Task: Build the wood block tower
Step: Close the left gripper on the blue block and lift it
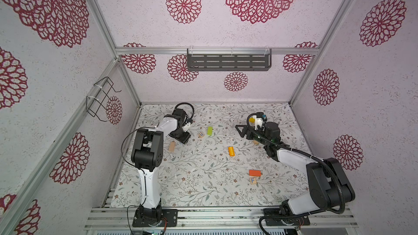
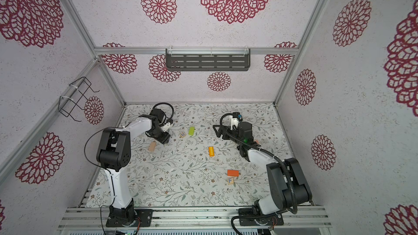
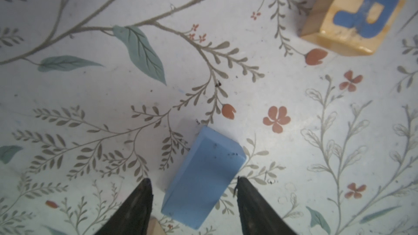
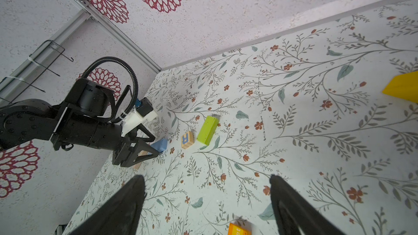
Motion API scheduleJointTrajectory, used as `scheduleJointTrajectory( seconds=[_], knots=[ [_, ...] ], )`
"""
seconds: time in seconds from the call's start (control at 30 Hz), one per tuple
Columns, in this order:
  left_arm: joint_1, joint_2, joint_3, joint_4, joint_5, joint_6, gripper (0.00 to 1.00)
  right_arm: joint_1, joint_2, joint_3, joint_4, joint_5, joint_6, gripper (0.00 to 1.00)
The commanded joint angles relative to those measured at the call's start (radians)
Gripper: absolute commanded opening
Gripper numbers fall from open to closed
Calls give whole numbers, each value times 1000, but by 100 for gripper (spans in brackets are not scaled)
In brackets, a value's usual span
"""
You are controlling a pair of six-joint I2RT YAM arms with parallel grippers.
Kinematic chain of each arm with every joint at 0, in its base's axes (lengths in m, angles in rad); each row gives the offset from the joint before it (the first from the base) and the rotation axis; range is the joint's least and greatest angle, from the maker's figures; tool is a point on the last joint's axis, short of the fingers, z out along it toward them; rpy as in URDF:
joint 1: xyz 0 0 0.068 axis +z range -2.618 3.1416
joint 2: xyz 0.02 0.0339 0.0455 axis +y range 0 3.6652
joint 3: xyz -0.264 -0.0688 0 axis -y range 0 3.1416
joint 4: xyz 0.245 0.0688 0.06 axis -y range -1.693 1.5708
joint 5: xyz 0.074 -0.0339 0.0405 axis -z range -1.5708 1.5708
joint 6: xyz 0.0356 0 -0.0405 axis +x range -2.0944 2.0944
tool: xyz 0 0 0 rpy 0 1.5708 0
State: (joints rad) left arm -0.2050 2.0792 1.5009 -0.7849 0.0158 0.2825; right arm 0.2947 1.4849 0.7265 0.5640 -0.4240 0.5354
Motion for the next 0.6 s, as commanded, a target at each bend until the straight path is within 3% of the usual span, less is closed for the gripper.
scheduleJointTrajectory(
  seconds=[0.0, 0.2, 0.57],
  knots=[
    [-9, 23, 19, -14, 22, 11, 56, -9, 2, 16, 42, -18, 14, 89],
    [-13, 25, 22, -22, 25, 9, 52, -11, 0, 17, 42, -19, 14, 89],
    [-18, 24, 46, -60, 35, 4, 28, -14, -3, 16, 38, -23, 18, 89]
  ],
)
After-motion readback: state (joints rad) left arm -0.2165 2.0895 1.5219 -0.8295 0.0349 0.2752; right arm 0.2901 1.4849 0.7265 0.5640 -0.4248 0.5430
